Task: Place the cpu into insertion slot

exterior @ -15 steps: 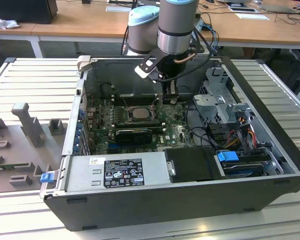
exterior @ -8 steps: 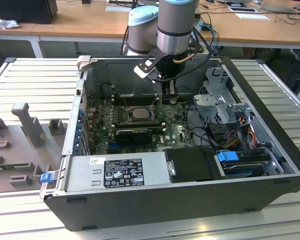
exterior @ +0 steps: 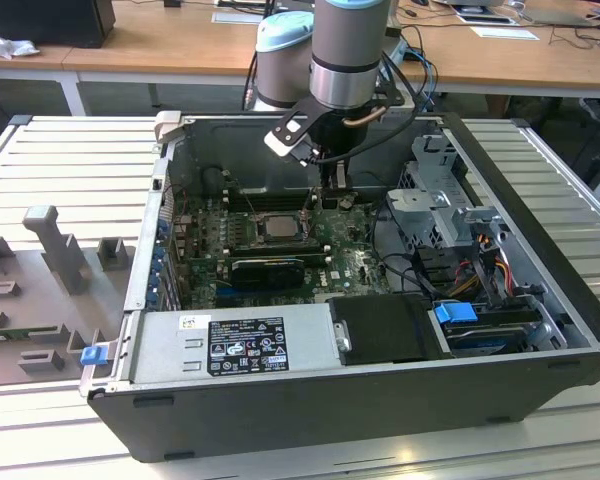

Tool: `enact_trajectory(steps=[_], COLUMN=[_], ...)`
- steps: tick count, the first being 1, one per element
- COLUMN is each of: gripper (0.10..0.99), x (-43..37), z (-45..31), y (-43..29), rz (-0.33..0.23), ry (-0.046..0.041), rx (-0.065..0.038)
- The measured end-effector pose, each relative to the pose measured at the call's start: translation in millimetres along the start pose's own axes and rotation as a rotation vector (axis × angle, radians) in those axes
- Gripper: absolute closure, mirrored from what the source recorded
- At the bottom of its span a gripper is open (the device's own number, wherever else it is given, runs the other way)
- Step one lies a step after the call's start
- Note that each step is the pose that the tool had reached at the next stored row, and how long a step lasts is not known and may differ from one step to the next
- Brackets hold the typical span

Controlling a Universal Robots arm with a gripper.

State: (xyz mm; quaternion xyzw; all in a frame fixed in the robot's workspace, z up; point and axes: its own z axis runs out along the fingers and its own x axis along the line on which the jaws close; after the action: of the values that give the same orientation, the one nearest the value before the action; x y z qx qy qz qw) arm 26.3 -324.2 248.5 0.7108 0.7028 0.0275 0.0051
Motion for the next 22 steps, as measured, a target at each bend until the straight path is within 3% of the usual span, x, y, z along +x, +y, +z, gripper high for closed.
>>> enact_trajectory(steps=[22], gripper=[0.98], x=[0.0], z=[-0.1], y=[-4.1], rz=[0.0], ry=[0.0004], rx=[0.0])
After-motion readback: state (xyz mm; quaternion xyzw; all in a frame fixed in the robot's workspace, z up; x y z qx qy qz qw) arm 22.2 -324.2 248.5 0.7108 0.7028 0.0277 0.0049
